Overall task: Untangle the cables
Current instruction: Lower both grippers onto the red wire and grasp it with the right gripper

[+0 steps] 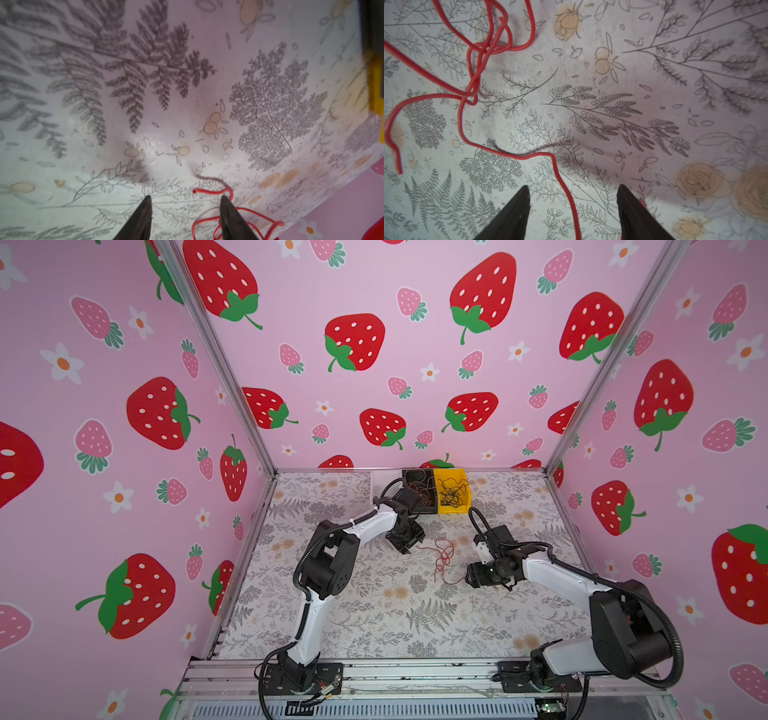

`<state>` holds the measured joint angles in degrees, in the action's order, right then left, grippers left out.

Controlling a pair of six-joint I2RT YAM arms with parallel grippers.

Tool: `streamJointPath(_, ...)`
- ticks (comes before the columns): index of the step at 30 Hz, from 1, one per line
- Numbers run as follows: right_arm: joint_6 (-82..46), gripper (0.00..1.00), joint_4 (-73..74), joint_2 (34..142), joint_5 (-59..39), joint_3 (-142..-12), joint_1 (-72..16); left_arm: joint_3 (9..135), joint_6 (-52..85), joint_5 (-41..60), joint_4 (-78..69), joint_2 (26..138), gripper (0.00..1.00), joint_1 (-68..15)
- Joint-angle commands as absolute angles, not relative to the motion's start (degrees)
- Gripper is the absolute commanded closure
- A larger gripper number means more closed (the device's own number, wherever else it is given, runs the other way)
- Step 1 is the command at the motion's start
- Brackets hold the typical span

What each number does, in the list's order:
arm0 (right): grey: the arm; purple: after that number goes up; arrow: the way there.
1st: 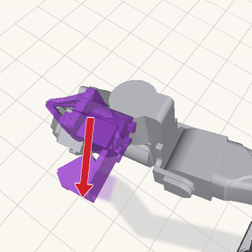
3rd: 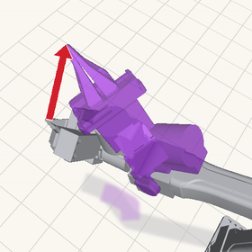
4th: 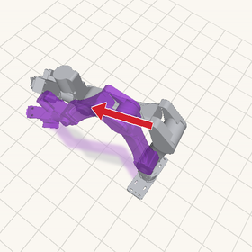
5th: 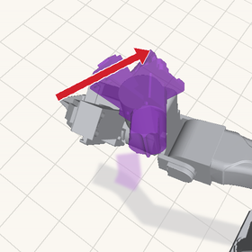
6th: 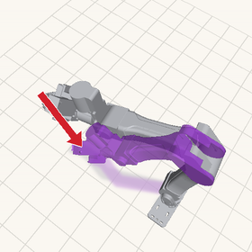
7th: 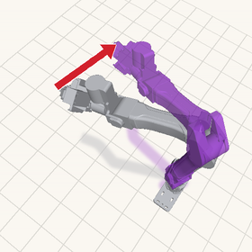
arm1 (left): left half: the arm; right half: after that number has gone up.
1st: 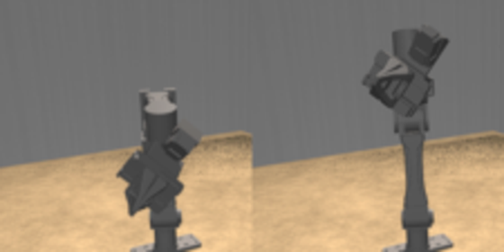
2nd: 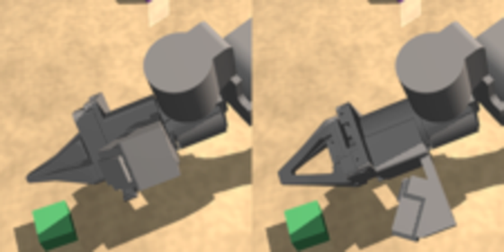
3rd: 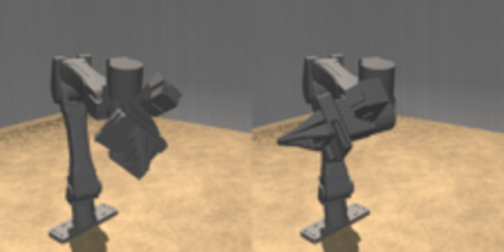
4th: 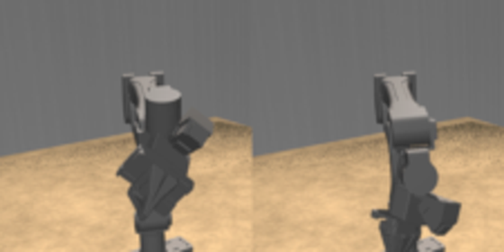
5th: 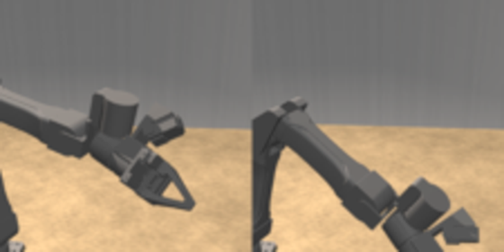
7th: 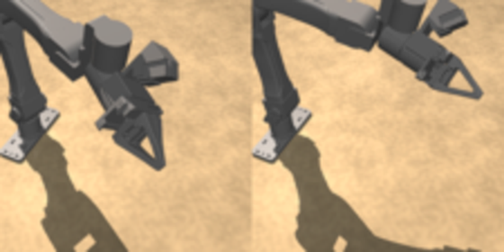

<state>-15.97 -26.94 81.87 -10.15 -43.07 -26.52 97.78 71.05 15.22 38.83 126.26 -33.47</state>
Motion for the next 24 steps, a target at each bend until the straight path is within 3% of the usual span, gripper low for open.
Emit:
streamJointPath(1,-14.5,0.32,-26.9,82.3,-11.2,-43.4,-26.9,101.2,73.7,13.1,40.7,128.2,0.48,-34.5)
streamJointPath(13,-14.4,0.37,-25.2,82.3,-11.9,-42.3,-26.8,100.2,75.3,11.6,41.3,127.5,0.65,-35.9)
streamJointPath(19,-14.5,0.38,-25.3,82.6,-11.9,-42.4,-26.7,97.9,76.2,12.6,39.4,127.3,0.8,-36.0)
streamJointPath(24,-14.8,0.28,-25.4,81.8,-10.6,-42.1,-26.7,97.5,75.5,11.9,38.7,126.4,0.99,-35.8)
